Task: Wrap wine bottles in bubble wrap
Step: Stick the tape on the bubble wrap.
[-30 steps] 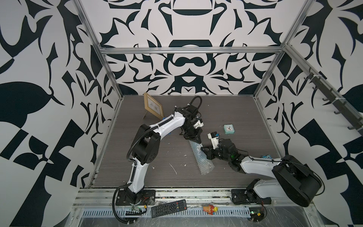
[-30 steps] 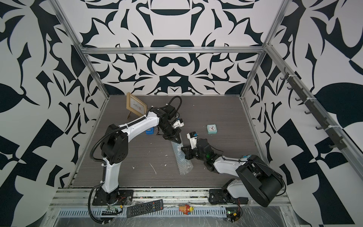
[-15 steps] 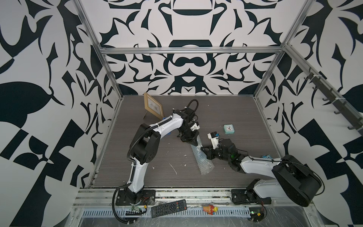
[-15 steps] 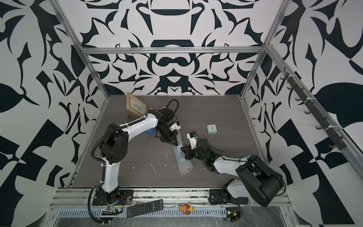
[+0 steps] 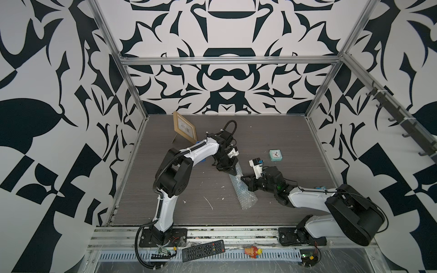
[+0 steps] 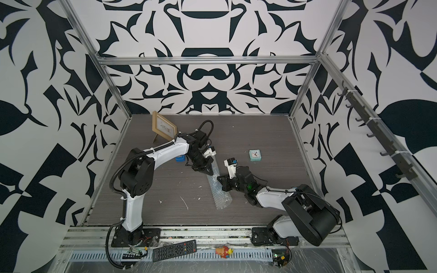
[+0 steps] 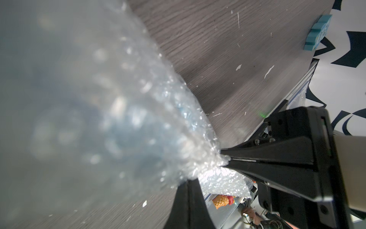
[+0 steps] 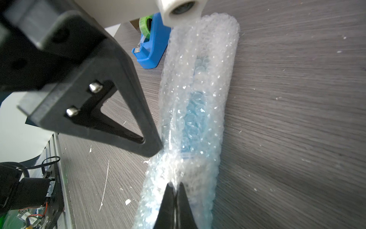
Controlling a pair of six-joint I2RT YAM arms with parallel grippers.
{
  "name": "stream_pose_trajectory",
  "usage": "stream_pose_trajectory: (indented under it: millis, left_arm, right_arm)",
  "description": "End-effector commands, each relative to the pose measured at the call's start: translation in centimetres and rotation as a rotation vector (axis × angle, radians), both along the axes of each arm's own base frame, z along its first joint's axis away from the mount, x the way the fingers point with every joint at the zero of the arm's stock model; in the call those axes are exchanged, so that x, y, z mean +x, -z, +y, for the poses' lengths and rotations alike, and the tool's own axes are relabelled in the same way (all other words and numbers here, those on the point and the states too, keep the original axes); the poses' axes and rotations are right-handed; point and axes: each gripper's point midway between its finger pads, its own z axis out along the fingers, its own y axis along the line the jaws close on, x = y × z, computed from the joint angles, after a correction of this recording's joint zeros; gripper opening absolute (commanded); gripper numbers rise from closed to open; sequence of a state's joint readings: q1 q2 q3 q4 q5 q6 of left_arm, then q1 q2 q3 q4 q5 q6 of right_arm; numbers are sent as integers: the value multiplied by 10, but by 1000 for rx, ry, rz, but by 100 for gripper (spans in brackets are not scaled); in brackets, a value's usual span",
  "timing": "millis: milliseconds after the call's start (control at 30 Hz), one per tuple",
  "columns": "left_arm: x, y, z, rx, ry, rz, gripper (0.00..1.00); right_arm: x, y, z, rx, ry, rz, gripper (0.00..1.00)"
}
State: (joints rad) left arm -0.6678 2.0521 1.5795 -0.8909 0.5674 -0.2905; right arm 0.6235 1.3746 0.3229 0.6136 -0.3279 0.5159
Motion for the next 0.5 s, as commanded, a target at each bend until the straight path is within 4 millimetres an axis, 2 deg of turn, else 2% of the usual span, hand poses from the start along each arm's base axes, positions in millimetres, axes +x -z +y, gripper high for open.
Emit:
stream_pose_trajectory:
  millis: [0,233,467]
  left_arm:
    - [-4,5,7,27,-15,16,0]
    - [-3,13,14,64,-23,-4,2]
    - [-3,11,16,60,-33,-40,25]
  right_arm:
    - [-29,63,-28,-188,25,195,0]
    - [-29,65,-30,-191,35,204,0]
    - [-29,66,-32,-202,42,215,0]
